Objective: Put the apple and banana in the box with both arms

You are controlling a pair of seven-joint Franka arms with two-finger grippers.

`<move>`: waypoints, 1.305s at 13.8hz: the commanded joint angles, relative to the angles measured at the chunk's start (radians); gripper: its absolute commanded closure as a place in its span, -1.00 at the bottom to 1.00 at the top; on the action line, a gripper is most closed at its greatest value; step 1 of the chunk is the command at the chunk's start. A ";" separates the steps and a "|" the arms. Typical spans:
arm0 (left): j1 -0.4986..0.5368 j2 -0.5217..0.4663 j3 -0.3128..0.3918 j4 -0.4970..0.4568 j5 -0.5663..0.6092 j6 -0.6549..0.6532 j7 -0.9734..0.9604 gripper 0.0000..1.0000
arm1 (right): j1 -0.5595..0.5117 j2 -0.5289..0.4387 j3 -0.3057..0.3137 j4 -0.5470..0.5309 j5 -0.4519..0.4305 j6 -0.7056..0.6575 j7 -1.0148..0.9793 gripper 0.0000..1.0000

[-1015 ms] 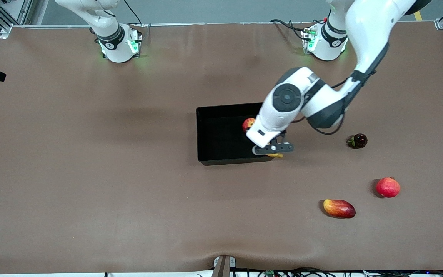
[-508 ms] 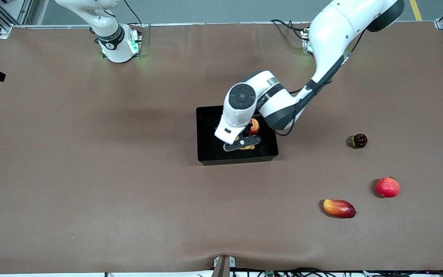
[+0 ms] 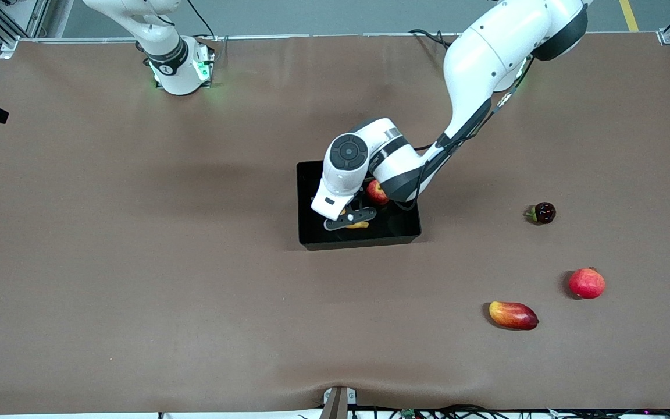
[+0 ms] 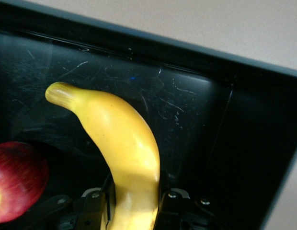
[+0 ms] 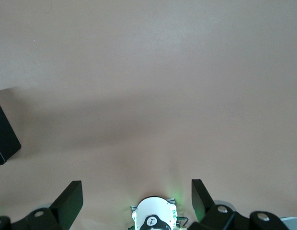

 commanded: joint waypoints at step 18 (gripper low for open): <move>0.064 -0.254 0.106 0.030 0.034 -0.119 0.065 -1.00 | -0.027 0.009 0.012 0.017 0.021 -0.013 -0.008 -1.00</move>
